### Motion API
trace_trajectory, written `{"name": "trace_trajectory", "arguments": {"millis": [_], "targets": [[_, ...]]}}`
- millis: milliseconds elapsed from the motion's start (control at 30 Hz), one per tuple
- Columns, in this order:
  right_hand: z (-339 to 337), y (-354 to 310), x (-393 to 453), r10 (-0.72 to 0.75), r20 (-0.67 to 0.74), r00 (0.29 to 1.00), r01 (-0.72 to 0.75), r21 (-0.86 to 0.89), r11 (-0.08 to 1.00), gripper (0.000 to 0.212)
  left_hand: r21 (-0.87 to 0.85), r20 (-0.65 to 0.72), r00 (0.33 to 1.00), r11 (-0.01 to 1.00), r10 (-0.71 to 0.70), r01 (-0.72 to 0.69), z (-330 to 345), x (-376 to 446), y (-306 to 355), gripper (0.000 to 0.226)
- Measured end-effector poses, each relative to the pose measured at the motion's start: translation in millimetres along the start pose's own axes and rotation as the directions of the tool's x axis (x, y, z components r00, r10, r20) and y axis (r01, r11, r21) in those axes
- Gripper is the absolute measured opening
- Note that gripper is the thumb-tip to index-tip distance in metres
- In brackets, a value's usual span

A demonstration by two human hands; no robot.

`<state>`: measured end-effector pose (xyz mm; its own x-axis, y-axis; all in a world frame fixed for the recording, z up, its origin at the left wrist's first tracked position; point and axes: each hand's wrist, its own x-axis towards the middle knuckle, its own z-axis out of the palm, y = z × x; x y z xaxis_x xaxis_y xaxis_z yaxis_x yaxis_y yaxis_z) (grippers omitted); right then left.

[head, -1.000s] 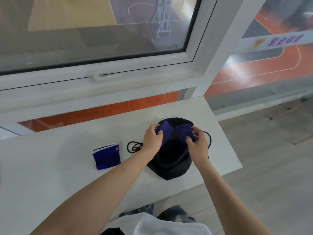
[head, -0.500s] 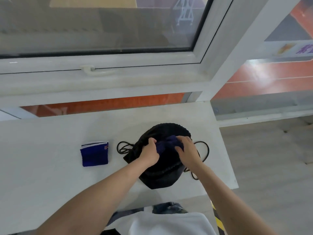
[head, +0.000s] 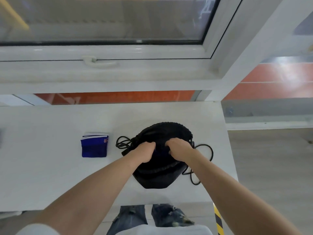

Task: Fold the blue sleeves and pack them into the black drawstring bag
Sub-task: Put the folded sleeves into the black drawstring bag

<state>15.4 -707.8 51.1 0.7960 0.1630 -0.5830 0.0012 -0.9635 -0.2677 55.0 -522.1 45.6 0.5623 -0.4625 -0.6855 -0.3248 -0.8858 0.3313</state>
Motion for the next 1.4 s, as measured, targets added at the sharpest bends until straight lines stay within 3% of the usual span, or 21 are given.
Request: {"name": "trace_trajectory", "arguments": {"millis": [233, 367, 500, 633, 767, 933, 1067, 1300, 1400], "targets": [[17, 12, 15, 0.001, 0.056, 0.998, -0.002, 0.007, 1.000, 0.031, -0.003, -0.041, 0.999, 1.000, -0.029, 0.029, 14, 8, -9, 0.032], [27, 14, 15, 0.022, 0.036, 0.999, -0.024, 0.033, 0.999, 0.028, 0.046, -0.134, 0.991, 0.999, -0.006, 0.012, 23, 7, -13, 0.029], [30, 12, 15, 0.022, 0.005, 1.000, -0.022, 0.044, 0.999, 0.029, 0.279, -0.234, 0.971, 0.960, 0.051, 0.016, 25, 5, -10, 0.025], [26, 11, 8, 0.009, -0.062, 0.998, -0.006, 0.057, 0.998, 0.033, 0.380, -0.257, 0.964, 0.924, 0.071, 0.033, 23, 1, -6, 0.024], [22, 4, -12, -0.028, -0.238, 0.971, 0.045, 0.066, 0.997, 0.040, 0.330, -0.386, 0.915, 0.944, 0.117, 0.019, 16, -15, 2, 0.028], [12, -21, -45, -0.051, -0.473, 0.880, 0.096, 0.072, 0.993, 0.036, 0.275, -0.653, 0.734, 0.961, 0.185, 0.003, 12, -65, -5, 0.037], [12, -57, -53, -0.075, -0.589, 0.805, 0.135, 0.058, 0.989, 0.030, 0.174, -0.755, 0.651, 0.981, 0.076, 0.087, 3, -100, -29, 0.036], [15, -145, -35, -0.139, -0.658, 0.740, 0.214, 0.035, 0.976, 0.026, 0.062, -0.760, 0.647, 0.985, -0.057, 0.159, 7, -141, -108, 0.036], [19, -193, -16, -0.148, -0.636, 0.757, 0.227, 0.045, 0.973, 0.023, 0.031, -0.729, 0.676, 0.982, -0.107, 0.189, 13, -154, -158, 0.039]]}}
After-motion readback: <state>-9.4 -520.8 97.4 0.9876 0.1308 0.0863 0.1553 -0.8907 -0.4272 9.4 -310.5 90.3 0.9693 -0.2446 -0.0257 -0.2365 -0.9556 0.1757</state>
